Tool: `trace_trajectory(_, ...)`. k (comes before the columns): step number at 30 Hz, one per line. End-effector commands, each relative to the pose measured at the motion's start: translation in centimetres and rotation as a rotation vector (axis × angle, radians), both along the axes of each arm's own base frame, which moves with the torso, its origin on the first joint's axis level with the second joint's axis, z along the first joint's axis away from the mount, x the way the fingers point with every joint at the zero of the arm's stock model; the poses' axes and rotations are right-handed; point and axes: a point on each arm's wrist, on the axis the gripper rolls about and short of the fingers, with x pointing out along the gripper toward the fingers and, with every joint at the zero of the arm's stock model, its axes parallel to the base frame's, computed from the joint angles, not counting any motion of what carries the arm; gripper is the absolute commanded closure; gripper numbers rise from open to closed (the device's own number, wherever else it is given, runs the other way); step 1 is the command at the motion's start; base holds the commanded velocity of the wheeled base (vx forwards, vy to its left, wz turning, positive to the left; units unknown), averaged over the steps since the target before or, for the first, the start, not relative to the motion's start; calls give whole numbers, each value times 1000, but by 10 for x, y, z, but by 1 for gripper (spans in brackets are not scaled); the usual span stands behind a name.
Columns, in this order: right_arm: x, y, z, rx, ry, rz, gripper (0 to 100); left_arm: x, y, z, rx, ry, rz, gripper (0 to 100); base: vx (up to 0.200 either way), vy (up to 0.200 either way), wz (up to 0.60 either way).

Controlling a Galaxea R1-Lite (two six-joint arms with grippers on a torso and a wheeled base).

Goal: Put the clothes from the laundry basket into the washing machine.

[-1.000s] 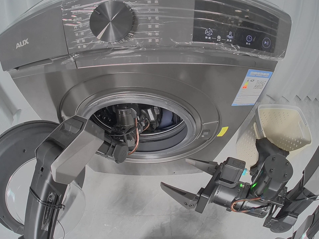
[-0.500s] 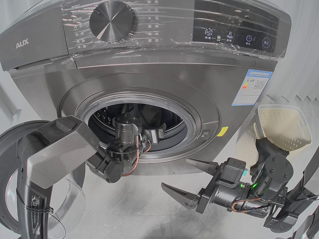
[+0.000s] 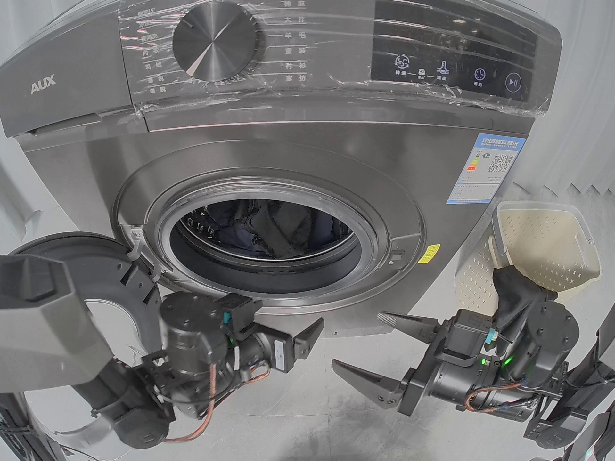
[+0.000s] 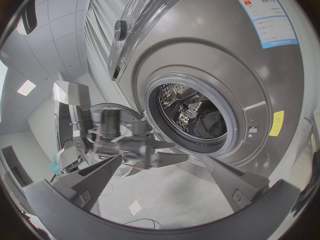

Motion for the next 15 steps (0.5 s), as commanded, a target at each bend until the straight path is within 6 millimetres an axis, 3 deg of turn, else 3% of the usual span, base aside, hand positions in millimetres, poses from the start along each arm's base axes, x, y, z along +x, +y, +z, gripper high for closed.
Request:
trace_trajectory(1, -10, -30, 14, 26, -29, -56, 0, -68, 37, 40, -64, -111, -76, 0, 0, 0, 0)
trace_trajectory(4, -16, -49, 24, 53, -58, -109, 0, -88, 59, 54, -81, -161, -77, 0, 0, 0, 0)
trace_trajectory(9, -31, -72, 27, 63, -70, -182, 0, -107, 82, 57, -80, -205, -64, 0, 0, 0, 0)
trace_trajectory(15, -26, -96, 24, 48, -63, -315, 0, -121, 100, 67, -110, -267, -9, 0, -200, 0, 0)
